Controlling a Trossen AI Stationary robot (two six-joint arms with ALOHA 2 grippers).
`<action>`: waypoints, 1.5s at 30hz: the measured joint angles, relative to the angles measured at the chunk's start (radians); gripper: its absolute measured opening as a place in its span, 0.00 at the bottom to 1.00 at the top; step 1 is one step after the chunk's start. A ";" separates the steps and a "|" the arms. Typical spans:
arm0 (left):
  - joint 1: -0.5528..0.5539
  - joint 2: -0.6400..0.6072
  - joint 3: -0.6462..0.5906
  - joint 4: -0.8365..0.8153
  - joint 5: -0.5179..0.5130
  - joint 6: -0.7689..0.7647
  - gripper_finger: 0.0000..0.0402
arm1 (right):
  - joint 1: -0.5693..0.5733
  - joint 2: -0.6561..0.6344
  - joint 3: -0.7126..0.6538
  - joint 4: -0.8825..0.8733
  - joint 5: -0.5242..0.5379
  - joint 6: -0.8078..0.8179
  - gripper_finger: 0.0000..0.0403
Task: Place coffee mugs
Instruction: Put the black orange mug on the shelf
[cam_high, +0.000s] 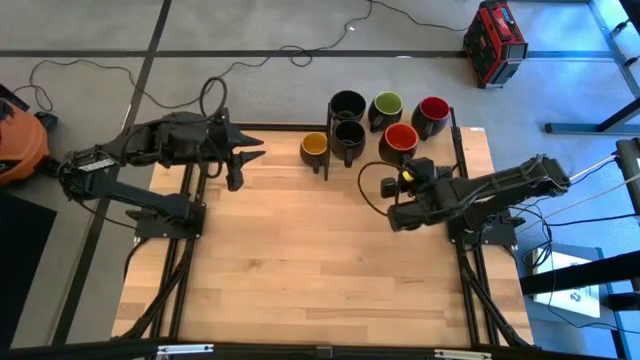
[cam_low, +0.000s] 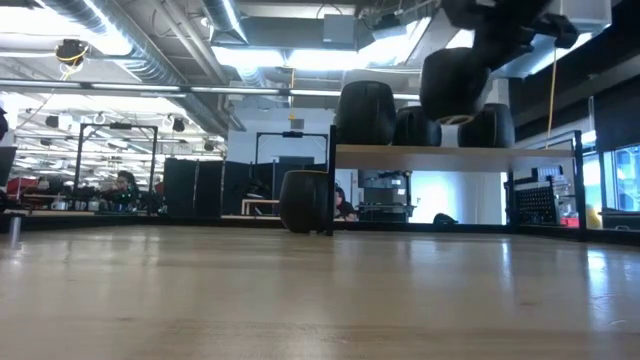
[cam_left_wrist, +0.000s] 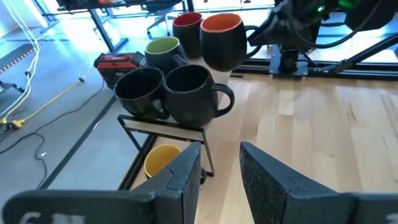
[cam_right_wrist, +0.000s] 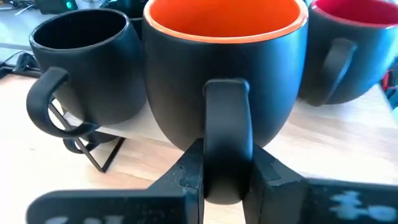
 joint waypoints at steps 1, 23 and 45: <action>0.002 0.000 0.000 0.000 0.002 0.000 0.26 | -0.011 -0.001 -0.008 0.031 -0.004 -0.024 0.11; 0.008 0.000 0.000 0.001 -0.013 0.000 0.26 | -0.128 0.022 -0.051 0.261 -0.064 -0.270 0.11; 0.008 0.000 0.000 0.035 -0.014 0.025 0.26 | -0.166 0.050 -0.097 0.394 -0.078 -0.327 0.12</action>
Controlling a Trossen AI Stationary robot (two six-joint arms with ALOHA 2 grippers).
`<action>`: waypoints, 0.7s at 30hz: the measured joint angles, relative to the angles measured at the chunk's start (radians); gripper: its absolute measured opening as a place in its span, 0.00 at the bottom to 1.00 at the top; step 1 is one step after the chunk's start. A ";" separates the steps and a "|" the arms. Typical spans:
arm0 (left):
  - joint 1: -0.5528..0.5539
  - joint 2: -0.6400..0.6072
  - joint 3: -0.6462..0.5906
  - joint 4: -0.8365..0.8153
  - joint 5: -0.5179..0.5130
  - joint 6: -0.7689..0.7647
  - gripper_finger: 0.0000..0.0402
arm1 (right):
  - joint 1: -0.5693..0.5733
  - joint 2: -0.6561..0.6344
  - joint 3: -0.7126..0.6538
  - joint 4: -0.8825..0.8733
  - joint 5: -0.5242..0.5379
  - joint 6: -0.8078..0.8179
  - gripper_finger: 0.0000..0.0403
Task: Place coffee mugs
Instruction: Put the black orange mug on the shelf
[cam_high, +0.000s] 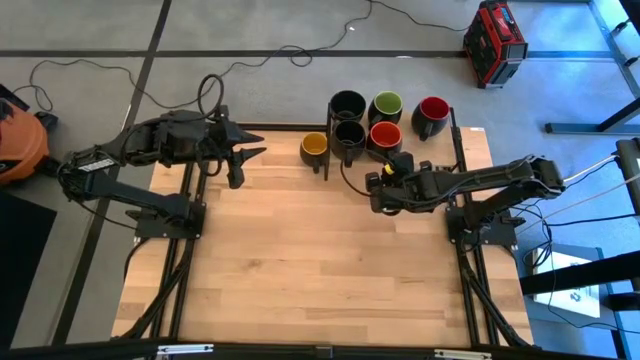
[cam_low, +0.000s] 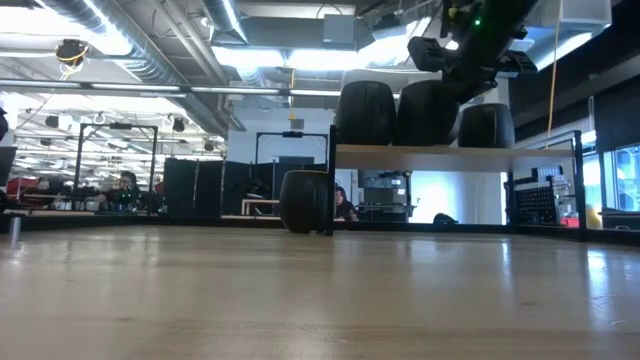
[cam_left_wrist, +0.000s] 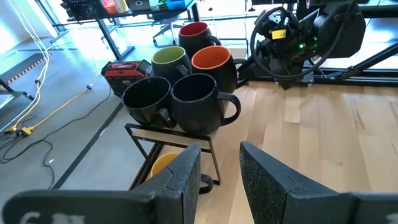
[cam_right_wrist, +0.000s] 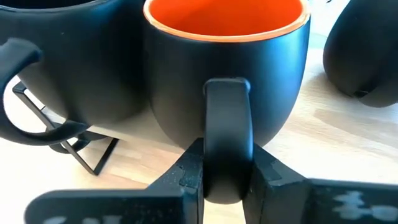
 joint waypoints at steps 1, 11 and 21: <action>0.000 0.000 0.000 0.000 0.000 0.000 0.26 | 0.000 0.000 0.000 0.003 -0.001 -0.002 0.12; 0.000 0.000 0.000 0.000 0.000 0.000 0.26 | 0.000 0.000 0.000 0.003 -0.011 -0.009 0.26; 0.000 0.000 0.000 0.000 0.000 0.000 0.26 | 0.002 -0.008 0.046 -0.120 -0.029 -0.031 0.43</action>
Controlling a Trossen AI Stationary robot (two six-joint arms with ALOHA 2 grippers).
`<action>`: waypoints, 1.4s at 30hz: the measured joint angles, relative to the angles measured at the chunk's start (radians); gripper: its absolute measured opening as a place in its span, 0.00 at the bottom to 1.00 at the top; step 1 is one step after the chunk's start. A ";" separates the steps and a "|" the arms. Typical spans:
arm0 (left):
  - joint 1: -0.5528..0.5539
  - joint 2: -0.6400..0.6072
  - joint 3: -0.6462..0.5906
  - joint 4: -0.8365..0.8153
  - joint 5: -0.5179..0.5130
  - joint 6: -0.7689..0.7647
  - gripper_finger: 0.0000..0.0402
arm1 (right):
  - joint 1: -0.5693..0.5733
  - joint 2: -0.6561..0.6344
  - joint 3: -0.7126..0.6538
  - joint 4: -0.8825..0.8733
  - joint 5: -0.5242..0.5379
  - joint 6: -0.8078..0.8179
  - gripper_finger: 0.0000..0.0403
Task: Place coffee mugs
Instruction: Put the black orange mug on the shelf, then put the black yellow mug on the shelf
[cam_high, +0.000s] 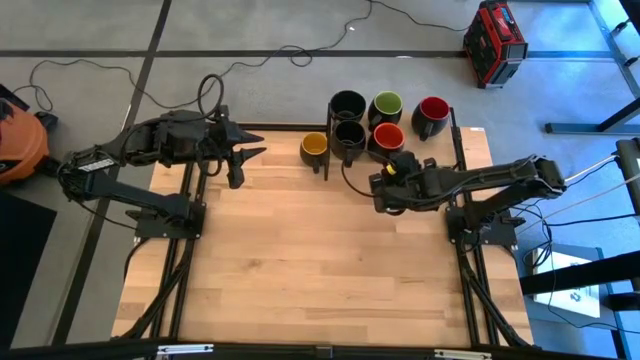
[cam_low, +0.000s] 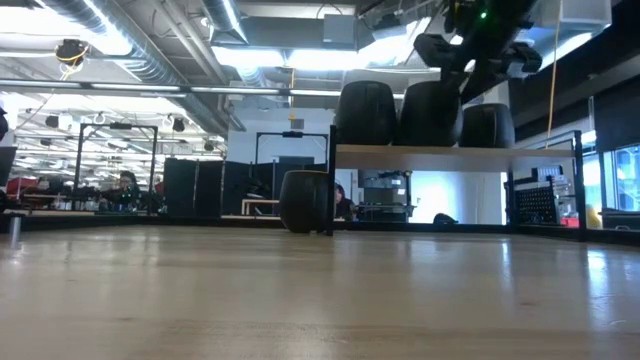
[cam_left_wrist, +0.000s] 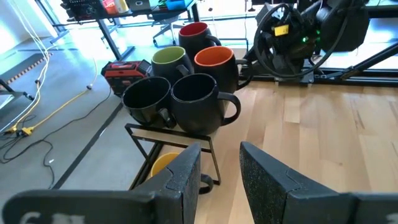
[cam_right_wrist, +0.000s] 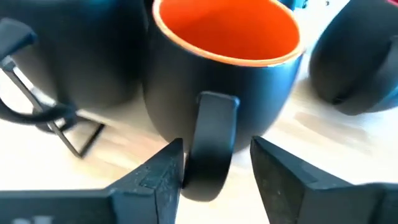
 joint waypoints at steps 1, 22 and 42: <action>0.000 0.000 0.000 0.000 0.000 0.000 0.26 | 0.002 -0.005 0.015 -0.035 -0.017 0.000 0.43; 0.000 0.038 -0.001 -0.001 -0.004 -0.034 0.28 | 0.059 -0.106 0.186 -0.201 -0.110 -0.021 0.45; 0.339 0.404 -0.001 0.000 0.188 -0.251 0.45 | 0.130 -0.380 0.117 -0.295 -0.155 -0.186 0.45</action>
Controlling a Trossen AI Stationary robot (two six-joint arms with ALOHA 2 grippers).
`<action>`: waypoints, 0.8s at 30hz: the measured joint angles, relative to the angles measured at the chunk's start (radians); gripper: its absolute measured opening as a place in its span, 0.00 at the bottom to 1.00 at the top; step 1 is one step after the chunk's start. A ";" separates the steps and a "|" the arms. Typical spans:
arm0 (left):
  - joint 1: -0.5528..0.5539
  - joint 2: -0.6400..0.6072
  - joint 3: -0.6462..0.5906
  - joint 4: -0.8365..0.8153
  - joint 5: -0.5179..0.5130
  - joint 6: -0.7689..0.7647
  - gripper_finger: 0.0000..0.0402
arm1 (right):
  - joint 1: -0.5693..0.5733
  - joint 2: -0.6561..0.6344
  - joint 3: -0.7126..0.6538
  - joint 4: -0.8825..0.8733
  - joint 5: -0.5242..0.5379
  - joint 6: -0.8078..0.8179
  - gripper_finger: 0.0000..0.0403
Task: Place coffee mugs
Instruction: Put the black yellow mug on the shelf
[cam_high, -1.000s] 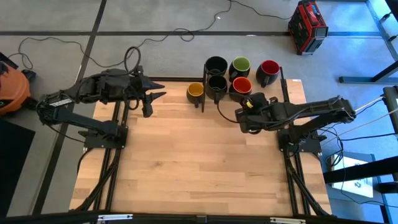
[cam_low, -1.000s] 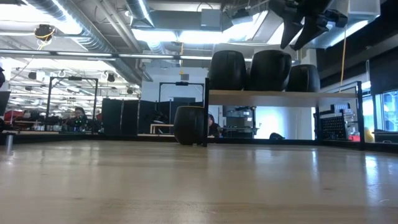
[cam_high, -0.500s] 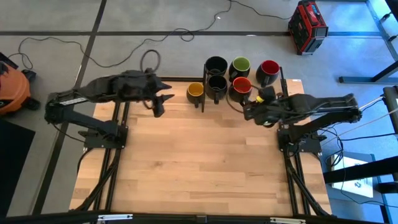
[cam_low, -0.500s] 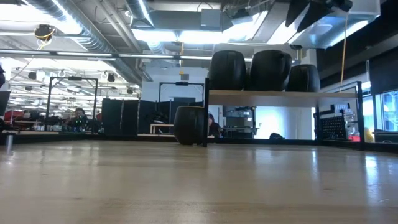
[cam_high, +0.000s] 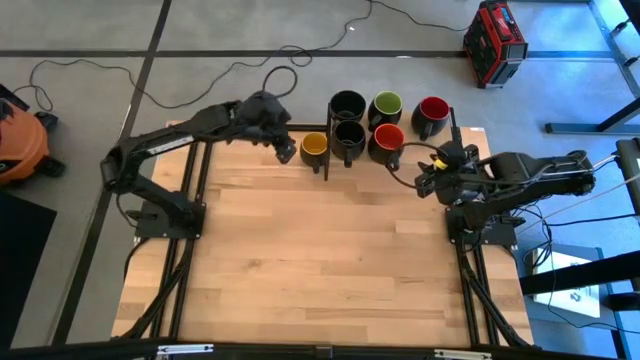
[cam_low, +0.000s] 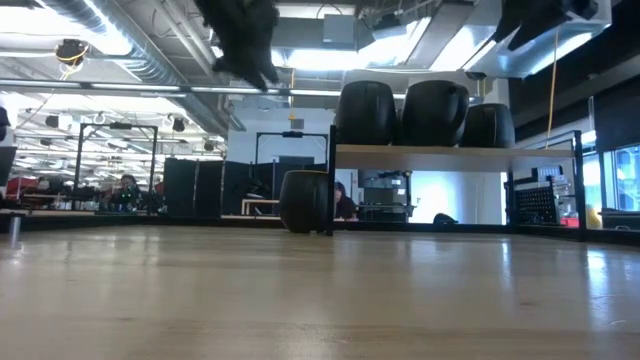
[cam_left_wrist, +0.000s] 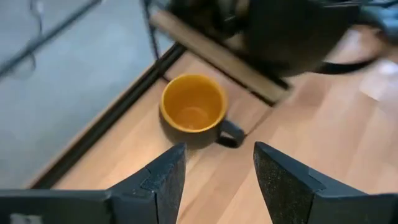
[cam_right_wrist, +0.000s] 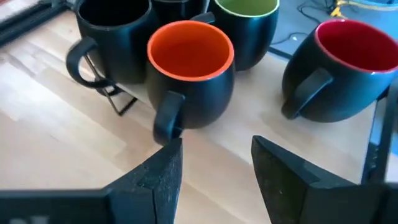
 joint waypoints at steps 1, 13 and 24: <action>0.021 0.019 0.000 0.002 0.014 -0.023 0.45 | 0.000 -0.007 -0.006 -0.002 0.001 -0.019 0.45; 0.138 0.237 0.000 0.135 0.121 -0.146 0.45 | 0.000 -0.054 -0.008 -0.004 0.058 -0.095 0.45; 0.200 0.374 0.000 0.214 0.115 -0.133 0.45 | 0.000 -0.064 -0.008 -0.008 0.060 -0.070 0.45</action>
